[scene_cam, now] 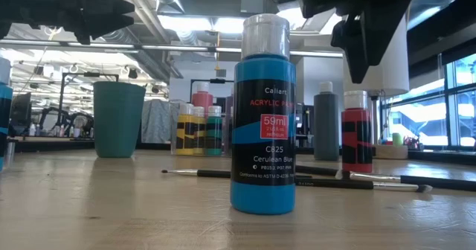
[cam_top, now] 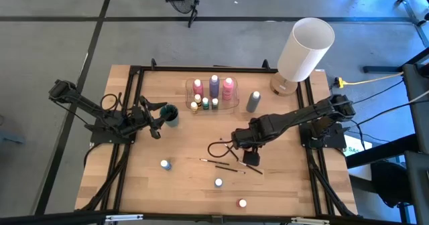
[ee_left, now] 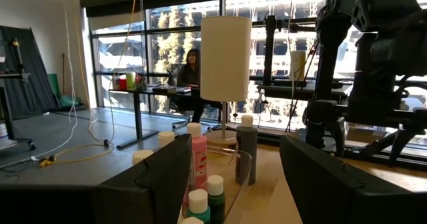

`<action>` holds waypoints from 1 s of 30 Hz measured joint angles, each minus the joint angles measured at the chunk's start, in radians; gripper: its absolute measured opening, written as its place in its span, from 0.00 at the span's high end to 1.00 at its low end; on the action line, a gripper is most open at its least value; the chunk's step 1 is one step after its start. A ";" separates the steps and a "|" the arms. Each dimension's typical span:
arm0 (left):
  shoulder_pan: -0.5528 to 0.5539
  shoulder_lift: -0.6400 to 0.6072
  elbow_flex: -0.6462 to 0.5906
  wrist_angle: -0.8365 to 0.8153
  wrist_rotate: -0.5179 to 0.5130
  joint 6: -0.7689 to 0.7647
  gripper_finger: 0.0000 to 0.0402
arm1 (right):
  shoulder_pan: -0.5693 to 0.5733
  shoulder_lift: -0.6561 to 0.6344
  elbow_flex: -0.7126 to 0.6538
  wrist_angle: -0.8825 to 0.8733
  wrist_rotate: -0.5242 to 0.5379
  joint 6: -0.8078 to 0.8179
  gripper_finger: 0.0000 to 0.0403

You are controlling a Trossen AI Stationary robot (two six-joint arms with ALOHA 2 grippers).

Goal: Pick & Place Paint Supplies
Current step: Put the red paint bottle into the transparent bin

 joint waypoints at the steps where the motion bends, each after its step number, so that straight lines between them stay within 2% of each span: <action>1: 0.000 0.000 0.000 0.000 0.000 0.000 0.44 | 0.000 0.000 0.000 0.000 0.000 0.000 0.15; 30: 0.000 0.000 0.000 0.000 0.000 0.000 0.44 | 0.000 0.000 0.000 0.058 0.002 -0.006 0.15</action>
